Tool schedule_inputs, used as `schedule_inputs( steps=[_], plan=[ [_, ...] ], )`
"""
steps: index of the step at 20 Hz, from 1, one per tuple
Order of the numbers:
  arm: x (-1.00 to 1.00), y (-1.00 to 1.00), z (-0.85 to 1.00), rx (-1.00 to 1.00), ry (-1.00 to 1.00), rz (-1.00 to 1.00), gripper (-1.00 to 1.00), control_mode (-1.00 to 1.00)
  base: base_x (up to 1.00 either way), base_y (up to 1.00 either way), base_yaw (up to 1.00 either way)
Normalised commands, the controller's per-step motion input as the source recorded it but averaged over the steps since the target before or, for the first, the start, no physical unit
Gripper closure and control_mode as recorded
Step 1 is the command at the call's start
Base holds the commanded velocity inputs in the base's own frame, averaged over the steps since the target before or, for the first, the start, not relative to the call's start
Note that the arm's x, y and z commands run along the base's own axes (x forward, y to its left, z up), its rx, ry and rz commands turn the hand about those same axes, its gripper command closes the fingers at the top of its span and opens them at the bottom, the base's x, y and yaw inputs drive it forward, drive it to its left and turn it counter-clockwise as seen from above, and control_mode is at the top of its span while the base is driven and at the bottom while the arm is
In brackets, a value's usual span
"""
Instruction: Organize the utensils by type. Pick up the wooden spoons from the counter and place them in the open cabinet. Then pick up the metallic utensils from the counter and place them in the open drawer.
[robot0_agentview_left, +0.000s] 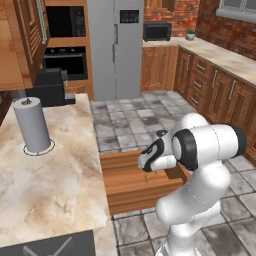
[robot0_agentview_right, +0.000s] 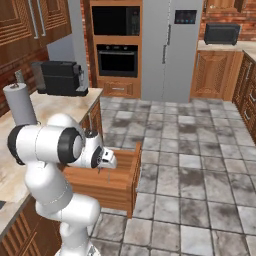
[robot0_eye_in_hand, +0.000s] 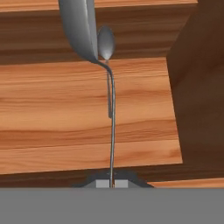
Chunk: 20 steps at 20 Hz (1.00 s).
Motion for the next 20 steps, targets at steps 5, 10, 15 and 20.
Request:
schedule_inputs(
  steps=[5,10,15,20],
  plan=[
    [0.24,0.05,-0.26,0.0,0.0,0.0,1.0,-1.0,0.0,0.0,0.0],
    [0.26,0.0,-0.39,0.0,0.0,0.0,1.0,-1.0,0.0,0.0,0.0],
    [0.08,0.04,-0.42,0.0,0.0,0.0,1.0,-1.0,0.0,0.0,0.0],
    [0.01,0.04,-0.23,0.0,-0.04,0.0,1.0,-1.0,0.0,0.0,0.0]
  ],
)
